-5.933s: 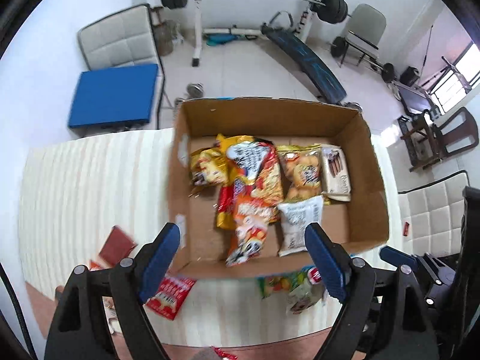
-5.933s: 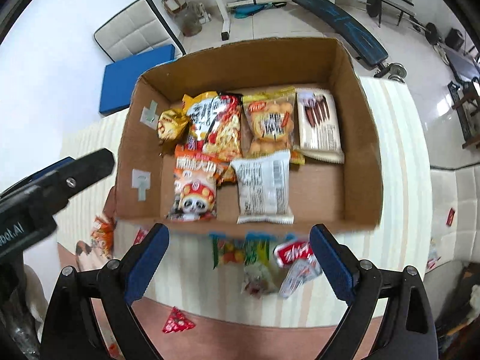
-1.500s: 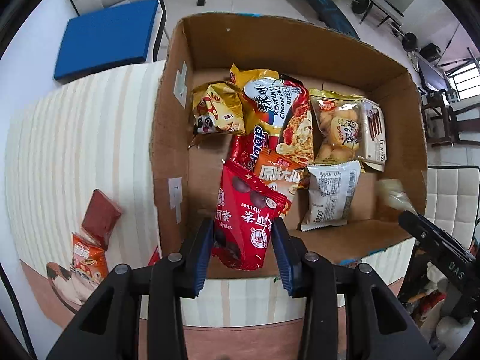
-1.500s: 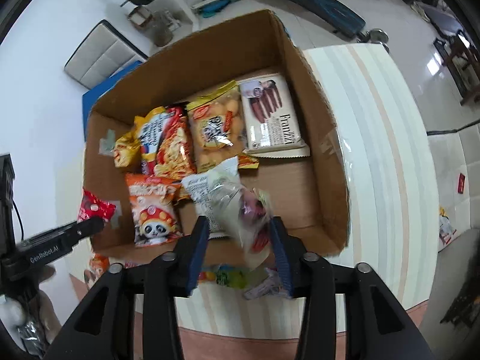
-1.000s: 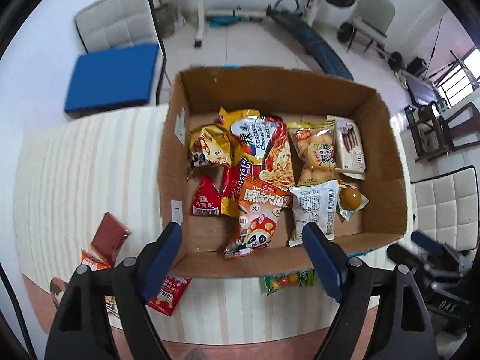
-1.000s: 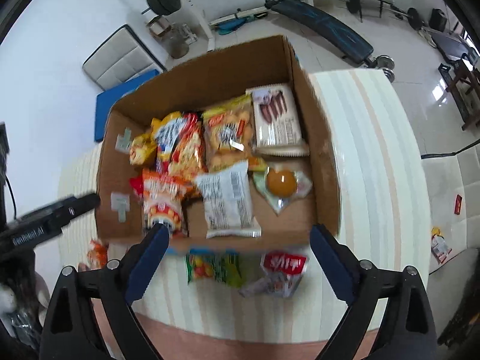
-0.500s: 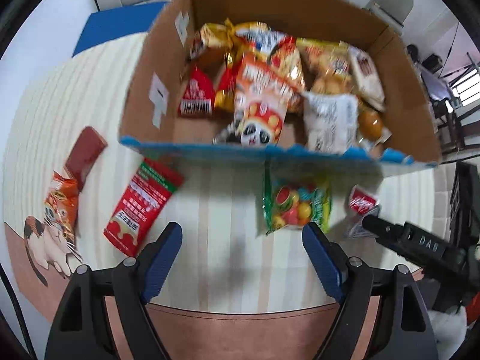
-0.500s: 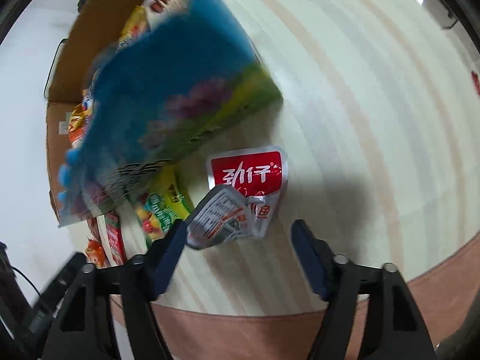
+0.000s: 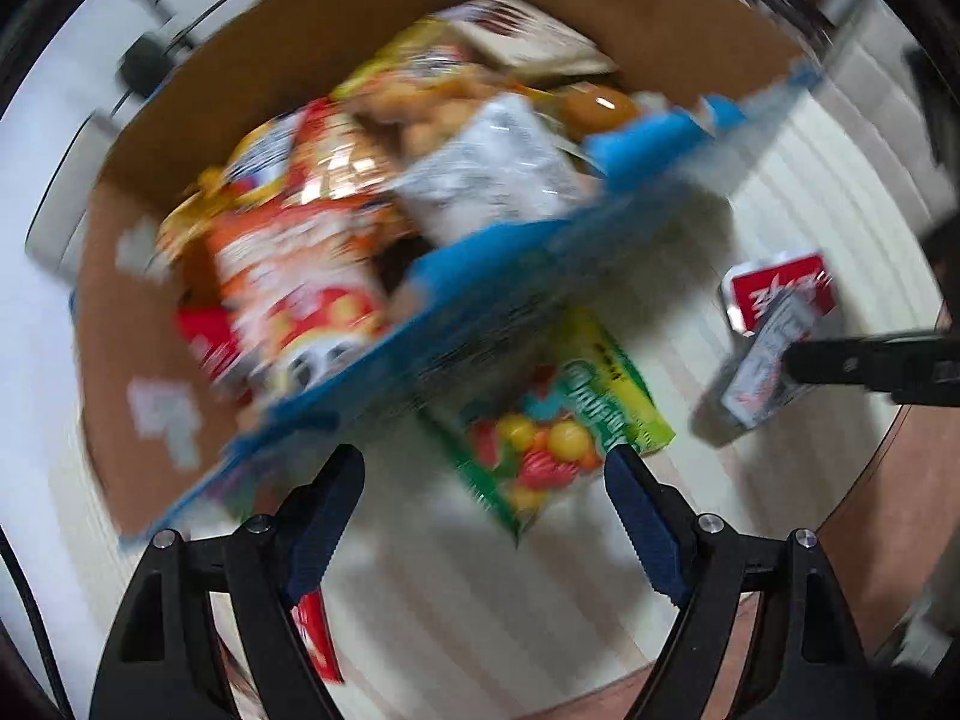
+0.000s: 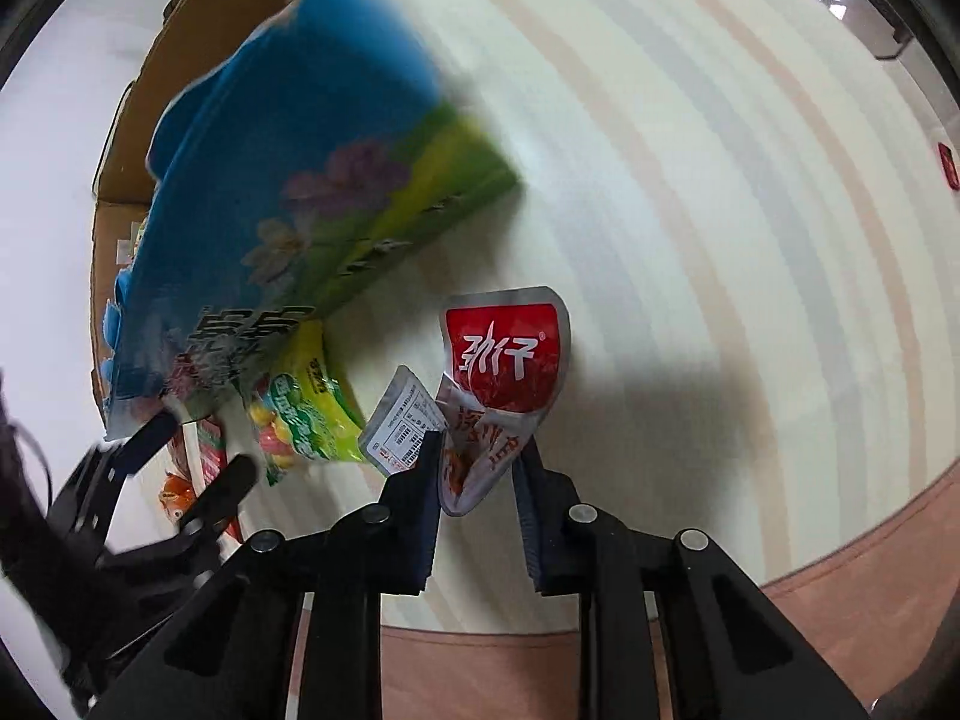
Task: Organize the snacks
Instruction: 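Reach both tools past the milk carton toward the remaining snacks, then grasp green watermelon candy bag with left tool while right tool holds red-white pouch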
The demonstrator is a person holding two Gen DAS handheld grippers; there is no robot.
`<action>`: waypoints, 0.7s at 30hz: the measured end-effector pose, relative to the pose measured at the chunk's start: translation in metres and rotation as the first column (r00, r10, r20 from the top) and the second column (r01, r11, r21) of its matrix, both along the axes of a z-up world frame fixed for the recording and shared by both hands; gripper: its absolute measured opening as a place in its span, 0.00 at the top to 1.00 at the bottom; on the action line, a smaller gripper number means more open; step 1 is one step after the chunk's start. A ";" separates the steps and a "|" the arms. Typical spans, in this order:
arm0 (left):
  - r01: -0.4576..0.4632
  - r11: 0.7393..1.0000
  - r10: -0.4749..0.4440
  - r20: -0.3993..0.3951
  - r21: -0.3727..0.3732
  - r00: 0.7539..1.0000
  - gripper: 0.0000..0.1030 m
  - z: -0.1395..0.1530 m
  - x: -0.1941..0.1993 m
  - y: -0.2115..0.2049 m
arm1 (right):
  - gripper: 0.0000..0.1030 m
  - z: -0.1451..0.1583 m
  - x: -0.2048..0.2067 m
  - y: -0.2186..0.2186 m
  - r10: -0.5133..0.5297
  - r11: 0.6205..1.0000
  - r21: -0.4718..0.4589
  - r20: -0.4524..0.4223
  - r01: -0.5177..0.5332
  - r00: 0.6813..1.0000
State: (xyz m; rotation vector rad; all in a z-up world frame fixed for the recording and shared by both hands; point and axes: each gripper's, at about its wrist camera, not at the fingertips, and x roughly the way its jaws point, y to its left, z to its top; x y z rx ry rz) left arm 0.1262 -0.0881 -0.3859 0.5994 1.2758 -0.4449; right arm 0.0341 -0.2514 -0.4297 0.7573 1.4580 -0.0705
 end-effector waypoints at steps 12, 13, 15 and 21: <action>0.106 0.981 -0.149 -0.288 -0.160 0.946 0.20 -0.008 -0.038 -0.052 | 0.76 0.009 -0.029 -0.035 -0.050 0.999 0.017 0.009 0.050 0.999; 0.091 0.981 -0.138 -0.290 -0.171 0.947 0.20 -0.005 -0.037 -0.050 | 0.76 0.010 -0.028 -0.043 -0.054 0.998 0.021 0.011 0.054 0.998; 0.043 0.989 -0.081 -0.281 -0.139 0.956 0.18 -0.004 -0.030 -0.046 | 0.76 0.012 -0.030 -0.052 -0.068 0.997 0.028 0.014 0.067 0.998; 0.048 0.997 -0.060 -0.192 -0.066 0.980 0.18 -0.006 -0.010 -0.067 | 0.76 0.010 -0.034 -0.068 -0.073 0.997 0.036 0.015 0.073 0.997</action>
